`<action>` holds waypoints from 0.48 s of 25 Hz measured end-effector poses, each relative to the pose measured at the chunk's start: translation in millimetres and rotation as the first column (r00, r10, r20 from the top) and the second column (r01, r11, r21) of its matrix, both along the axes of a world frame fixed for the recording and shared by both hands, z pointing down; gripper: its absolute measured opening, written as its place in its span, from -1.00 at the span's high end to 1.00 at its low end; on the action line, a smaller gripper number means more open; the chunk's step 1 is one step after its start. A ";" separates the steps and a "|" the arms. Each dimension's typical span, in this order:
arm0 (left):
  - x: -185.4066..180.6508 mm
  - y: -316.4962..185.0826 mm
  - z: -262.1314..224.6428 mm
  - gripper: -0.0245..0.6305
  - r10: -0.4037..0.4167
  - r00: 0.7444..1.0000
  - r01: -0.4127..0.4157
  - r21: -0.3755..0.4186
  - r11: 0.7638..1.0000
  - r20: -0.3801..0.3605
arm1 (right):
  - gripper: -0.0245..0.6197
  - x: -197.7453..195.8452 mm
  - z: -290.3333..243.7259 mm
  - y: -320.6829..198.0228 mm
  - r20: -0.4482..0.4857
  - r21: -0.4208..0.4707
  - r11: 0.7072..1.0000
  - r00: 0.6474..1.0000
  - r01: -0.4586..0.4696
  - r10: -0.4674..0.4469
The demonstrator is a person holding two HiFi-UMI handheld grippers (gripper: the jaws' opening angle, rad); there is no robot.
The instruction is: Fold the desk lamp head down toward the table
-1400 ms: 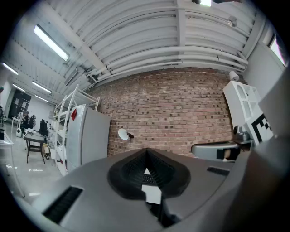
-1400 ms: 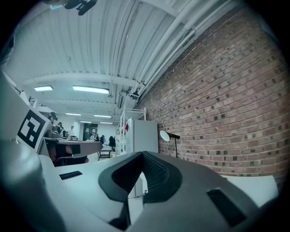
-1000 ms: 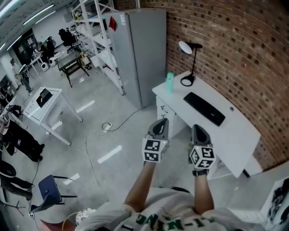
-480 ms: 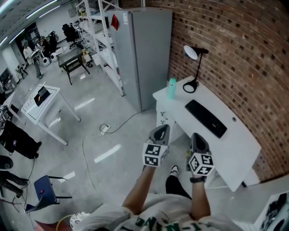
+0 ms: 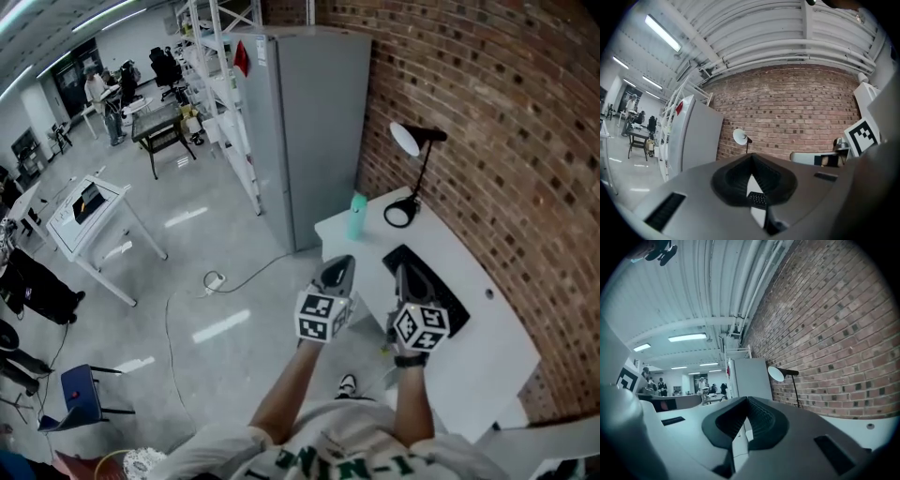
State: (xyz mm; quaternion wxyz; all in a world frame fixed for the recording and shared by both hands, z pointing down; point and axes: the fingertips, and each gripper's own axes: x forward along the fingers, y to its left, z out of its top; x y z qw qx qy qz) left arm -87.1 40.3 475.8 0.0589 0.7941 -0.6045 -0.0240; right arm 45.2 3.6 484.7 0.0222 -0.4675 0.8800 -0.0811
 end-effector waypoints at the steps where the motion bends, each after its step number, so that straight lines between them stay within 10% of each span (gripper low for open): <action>1: -1.6 -9.9 0.4 0.92 -0.009 1.000 0.009 -0.001 1.000 0.001 | 0.90 -1.9 -2.2 -11.7 0.000 0.001 1.000 1.000 0.010 -0.010; 12: -7.4 -122.4 -7.5 0.93 -0.057 0.998 0.057 -0.001 0.998 0.027 | 0.90 -24.9 -9.3 -111.0 0.004 -0.004 0.995 0.995 0.104 -0.104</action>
